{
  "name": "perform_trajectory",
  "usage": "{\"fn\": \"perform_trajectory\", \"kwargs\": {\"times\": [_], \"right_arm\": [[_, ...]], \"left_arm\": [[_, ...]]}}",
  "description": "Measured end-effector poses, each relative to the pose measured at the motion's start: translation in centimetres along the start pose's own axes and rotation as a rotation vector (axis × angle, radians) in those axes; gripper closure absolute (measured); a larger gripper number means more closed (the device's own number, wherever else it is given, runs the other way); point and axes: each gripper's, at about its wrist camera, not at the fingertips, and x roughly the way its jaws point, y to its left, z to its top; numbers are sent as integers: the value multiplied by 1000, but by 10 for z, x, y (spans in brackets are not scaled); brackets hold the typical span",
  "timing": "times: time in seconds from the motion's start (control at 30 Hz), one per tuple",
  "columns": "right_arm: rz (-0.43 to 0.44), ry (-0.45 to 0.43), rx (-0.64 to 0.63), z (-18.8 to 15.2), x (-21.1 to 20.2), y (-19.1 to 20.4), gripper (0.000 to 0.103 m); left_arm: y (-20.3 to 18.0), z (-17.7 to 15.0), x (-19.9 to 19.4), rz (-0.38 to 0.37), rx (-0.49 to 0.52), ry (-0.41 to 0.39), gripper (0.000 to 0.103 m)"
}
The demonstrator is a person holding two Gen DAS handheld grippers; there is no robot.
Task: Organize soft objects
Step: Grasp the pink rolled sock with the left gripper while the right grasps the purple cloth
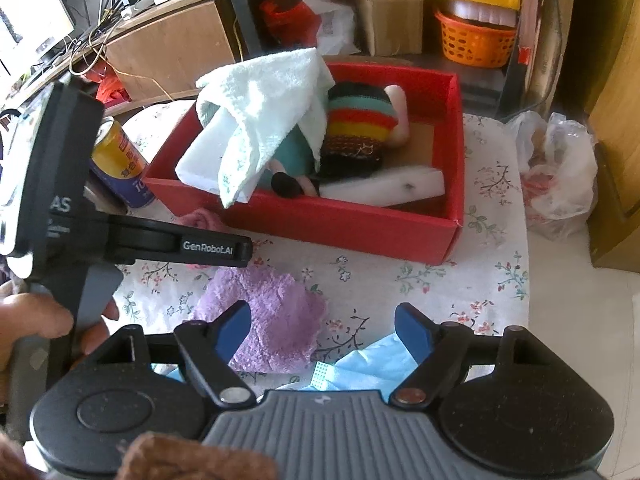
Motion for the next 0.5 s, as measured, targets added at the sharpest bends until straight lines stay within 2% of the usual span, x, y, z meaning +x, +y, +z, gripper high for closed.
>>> {"fn": "perform_trajectory", "kwargs": {"times": [0.03, 0.07, 0.2, 0.33, 0.5], "right_arm": [[4, -2, 3, 0, 0, 0, 51], [8, -4, 3, 0, -1, 1, 51], [15, -6, -13, 0, -1, 4, 51], [11, 6, -14, 3, 6, 6, 51], [43, 24, -47, 3, 14, 22, 51]], "left_arm": [[1, -1, 2, 12, 0, 5, 43], [2, -1, 3, 22, 1, 9, 54], [6, -3, 1, 29, 9, 2, 64], [8, -9, -11, 28, 25, -6, 67], [29, -18, -38, 8, -4, -44, 67]]}}
